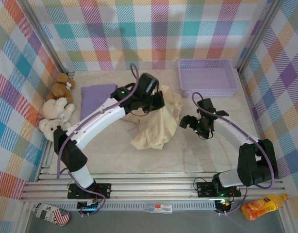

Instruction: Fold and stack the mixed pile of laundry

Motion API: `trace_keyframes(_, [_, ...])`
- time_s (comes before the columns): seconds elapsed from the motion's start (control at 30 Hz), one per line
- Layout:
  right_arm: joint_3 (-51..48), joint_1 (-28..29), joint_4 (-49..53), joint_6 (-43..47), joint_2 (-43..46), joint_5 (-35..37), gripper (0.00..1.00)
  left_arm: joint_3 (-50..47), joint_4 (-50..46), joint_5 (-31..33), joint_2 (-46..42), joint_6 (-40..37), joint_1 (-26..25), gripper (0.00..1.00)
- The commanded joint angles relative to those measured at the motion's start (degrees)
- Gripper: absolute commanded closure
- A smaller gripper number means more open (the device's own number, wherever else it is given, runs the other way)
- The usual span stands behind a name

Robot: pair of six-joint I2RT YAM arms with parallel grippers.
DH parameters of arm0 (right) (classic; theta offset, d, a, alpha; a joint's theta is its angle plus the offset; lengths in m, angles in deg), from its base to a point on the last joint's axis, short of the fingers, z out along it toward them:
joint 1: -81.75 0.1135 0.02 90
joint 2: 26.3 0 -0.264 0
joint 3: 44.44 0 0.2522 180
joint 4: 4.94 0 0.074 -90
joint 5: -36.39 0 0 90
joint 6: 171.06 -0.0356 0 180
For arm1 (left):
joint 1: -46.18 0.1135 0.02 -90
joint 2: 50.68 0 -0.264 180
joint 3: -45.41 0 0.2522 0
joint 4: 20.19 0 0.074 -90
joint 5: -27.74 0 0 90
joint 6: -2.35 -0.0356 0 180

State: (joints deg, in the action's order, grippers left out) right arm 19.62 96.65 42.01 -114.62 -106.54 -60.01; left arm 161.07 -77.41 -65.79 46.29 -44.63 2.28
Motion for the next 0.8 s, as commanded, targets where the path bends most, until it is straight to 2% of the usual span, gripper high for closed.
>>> trace_keyframes(0.0, [-0.6,-1.1,-0.9,-0.5,2.4,1.6,0.01,3.6,-9.1,4.6,-3.2,-4.5,5.6,1.00])
trace_keyframes(0.07, [-0.3,-1.2,-1.8,-0.3,2.9,1.4,0.01,0.9,-10.0,9.2,-5.3,-8.1,11.5,1.00])
trace_keyframes(0.17, [0.7,-1.2,-2.8,0.8,1.9,-1.0,0.01,-8.6,-8.3,17.1,-8.2,-11.2,21.9,1.00])
trace_keyframes(0.2, [1.2,-1.2,-3.2,1.5,1.2,-2.5,0.01,-11.9,-8.1,18.7,-8.2,-12.0,25.1,0.88])
trace_keyframes(0.23, [1.4,-1.2,-3.5,1.6,0.6,-3.6,0.01,-13.8,-8.2,19.4,-7.7,-13.1,27.2,0.56])
trace_keyframes(0.27, [1.5,-1.2,-4.1,1.6,-0.2,-4.9,0.01,-14.8,-10.1,20.6,-6.4,-13.5,28.9,0.19])
trace_keyframes(0.3, [1.5,-1.1,-5.1,1.9,-0.9,-6.8,0.01,-14.4,-13.2,21.5,-4.6,-13.1,29.7,0.00])
trace_keyframes(0.37, [1.6,-1.0,-6.8,1.8,-2.4,-9.6,0.01,-14.3,-16.3,20.0,-2.7,-13.0,29.4,0.00])
trace_keyframes(0.4, [1.8,-0.8,-7.6,1.7,-3.3,-10.8,0.00,-16.0,-15.2,18.3,-3.4,-12.5,28.6,0.00])
trace_keyframes(0.47, [2.6,0.0,-8.8,1.7,-5.0,-12.4,0.06,-21.7,-10.8,14.6,-6.8,-9.9,27.2,0.00])
trace_keyframes(0.6, [5.4,3.8,-11.2,1.7,-9.9,-15.0,0.16,-37.0,-1.5,7.3,-15.2,0.3,25.5,0.01])
trace_keyframes(0.77, [8.6,9.2,-14.3,-1.3,-17.0,-18.2,0.22,-51.9,2.5,5.5,-24.2,11.5,23.5,0.04])
